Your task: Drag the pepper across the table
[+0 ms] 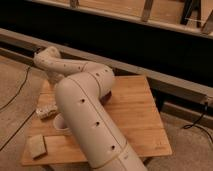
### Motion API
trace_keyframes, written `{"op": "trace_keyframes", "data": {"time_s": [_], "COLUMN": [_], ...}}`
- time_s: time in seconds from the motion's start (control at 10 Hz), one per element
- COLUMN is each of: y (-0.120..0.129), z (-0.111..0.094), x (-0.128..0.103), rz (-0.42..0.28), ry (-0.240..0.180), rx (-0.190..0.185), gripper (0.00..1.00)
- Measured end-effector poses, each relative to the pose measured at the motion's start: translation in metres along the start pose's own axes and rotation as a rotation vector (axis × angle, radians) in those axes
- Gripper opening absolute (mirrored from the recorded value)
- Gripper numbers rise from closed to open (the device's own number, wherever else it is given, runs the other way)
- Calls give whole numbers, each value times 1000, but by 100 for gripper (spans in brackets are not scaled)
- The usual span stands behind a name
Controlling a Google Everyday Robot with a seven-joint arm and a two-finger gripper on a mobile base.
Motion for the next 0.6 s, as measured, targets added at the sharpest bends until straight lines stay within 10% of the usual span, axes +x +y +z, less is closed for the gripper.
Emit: {"op": "trace_keyframes", "data": {"time_s": [0.6], "y": [11], "z": [13], "x": [1], "rz": [80], "ry": [-52], "rx": [-19], "gripper": [65]}}
